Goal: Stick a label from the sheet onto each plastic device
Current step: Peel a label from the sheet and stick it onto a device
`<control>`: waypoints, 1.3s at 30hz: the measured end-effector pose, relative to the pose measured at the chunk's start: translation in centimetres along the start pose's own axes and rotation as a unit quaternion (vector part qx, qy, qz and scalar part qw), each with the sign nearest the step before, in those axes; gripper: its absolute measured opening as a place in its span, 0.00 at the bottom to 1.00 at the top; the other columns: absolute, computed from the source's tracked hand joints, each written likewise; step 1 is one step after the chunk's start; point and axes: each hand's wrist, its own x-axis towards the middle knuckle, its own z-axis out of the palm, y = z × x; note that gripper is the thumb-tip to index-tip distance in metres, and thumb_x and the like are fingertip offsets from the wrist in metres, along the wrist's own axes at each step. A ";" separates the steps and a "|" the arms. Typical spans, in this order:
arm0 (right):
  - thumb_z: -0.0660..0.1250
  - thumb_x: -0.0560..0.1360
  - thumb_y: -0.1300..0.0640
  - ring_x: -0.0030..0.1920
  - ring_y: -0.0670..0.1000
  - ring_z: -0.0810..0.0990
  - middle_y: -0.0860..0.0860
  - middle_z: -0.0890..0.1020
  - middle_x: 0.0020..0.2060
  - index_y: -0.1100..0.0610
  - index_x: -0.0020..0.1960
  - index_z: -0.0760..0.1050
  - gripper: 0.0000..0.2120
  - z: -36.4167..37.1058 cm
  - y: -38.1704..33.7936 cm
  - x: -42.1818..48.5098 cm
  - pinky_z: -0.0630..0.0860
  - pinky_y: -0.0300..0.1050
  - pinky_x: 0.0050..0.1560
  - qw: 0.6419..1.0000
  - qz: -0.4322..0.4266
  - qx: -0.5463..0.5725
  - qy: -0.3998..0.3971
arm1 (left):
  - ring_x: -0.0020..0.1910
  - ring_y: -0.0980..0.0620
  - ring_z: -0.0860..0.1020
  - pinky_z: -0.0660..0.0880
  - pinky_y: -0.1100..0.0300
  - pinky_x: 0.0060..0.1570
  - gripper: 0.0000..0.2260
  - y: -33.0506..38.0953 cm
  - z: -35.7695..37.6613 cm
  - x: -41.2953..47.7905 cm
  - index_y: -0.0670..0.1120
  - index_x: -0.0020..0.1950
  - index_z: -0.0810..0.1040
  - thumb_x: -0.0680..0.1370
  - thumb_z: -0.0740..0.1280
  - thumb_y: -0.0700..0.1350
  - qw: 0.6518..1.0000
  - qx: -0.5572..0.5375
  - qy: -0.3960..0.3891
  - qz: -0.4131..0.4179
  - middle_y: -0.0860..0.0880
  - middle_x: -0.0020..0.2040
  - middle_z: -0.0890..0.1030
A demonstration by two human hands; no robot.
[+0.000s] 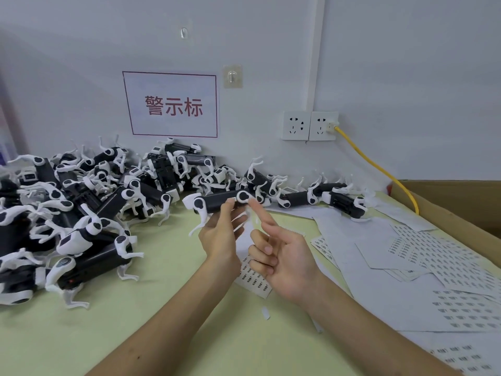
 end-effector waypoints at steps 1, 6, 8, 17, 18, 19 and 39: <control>0.60 0.76 0.57 0.27 0.47 0.53 0.49 0.61 0.27 0.44 0.67 0.78 0.22 0.0 -0.2 0.0 0.53 0.39 0.26 1.000 -0.006 -0.001 -0.003 | 0.39 0.56 0.86 0.78 0.65 0.40 0.09 0.3 -0.2 0.5 0.44 0.49 0.84 0.78 0.72 0.50 1.000 -0.007 0.015 -0.010 0.50 0.43 0.88; 0.60 0.76 0.57 0.25 0.46 0.56 0.49 0.60 0.27 0.47 0.65 0.80 0.21 -0.2 -1.1 0.0 0.55 0.39 0.25 1.000 -0.022 0.002 -0.003 | 0.37 0.56 0.83 0.76 0.63 0.40 0.09 1.1 -1.0 1.9 0.47 0.49 0.82 0.80 0.69 0.52 0.999 0.004 -0.006 -0.033 0.53 0.44 0.88; 0.61 0.75 0.56 0.25 0.46 0.56 0.49 0.60 0.26 0.48 0.65 0.81 0.21 -0.2 -1.3 0.0 0.54 0.39 0.25 1.000 -0.029 0.001 0.010 | 0.39 0.55 0.82 0.76 0.62 0.41 0.09 1.0 -0.9 1.9 0.48 0.50 0.82 0.81 0.68 0.53 0.999 0.008 -0.032 -0.041 0.52 0.47 0.87; 0.62 0.73 0.57 0.26 0.47 0.54 0.50 0.62 0.26 0.55 0.62 0.82 0.20 -0.3 -2.7 -0.1 0.52 0.41 0.28 0.995 -0.074 -0.004 0.070 | 0.30 0.59 0.76 0.76 0.67 0.40 0.13 -0.3 -0.5 1.3 0.44 0.46 0.80 0.80 0.69 0.54 0.991 0.076 -0.098 0.058 0.53 0.35 0.85; 0.63 0.72 0.57 0.25 0.47 0.55 0.50 0.62 0.26 0.56 0.61 0.82 0.20 -0.3 -2.9 -0.1 0.52 0.41 0.28 0.994 -0.082 -0.014 0.074 | 0.30 0.59 0.75 0.77 0.67 0.39 0.14 -0.5 -0.4 1.3 0.42 0.46 0.80 0.80 0.69 0.53 0.988 0.087 -0.104 0.072 0.53 0.35 0.84; 0.63 0.71 0.57 0.25 0.47 0.55 0.50 0.62 0.26 0.57 0.60 0.82 0.19 -0.4 -3.1 -0.1 0.51 0.41 0.29 0.992 -0.092 -0.028 0.079 | 0.30 0.58 0.76 0.77 0.67 0.39 0.14 -0.6 -0.3 1.2 0.41 0.46 0.80 0.80 0.69 0.53 0.985 0.099 -0.111 0.084 0.52 0.34 0.84; 0.73 0.75 0.53 0.64 0.38 0.73 0.41 0.75 0.65 0.42 0.68 0.72 0.23 -1.3 -1.5 0.6 0.74 0.42 0.62 0.827 -0.230 -0.478 0.186 | 0.43 0.50 0.86 0.82 0.58 0.46 0.12 -1.1 0.0 0.1 0.41 0.49 0.78 0.84 0.64 0.49 0.942 0.177 -0.255 0.126 0.50 0.38 0.84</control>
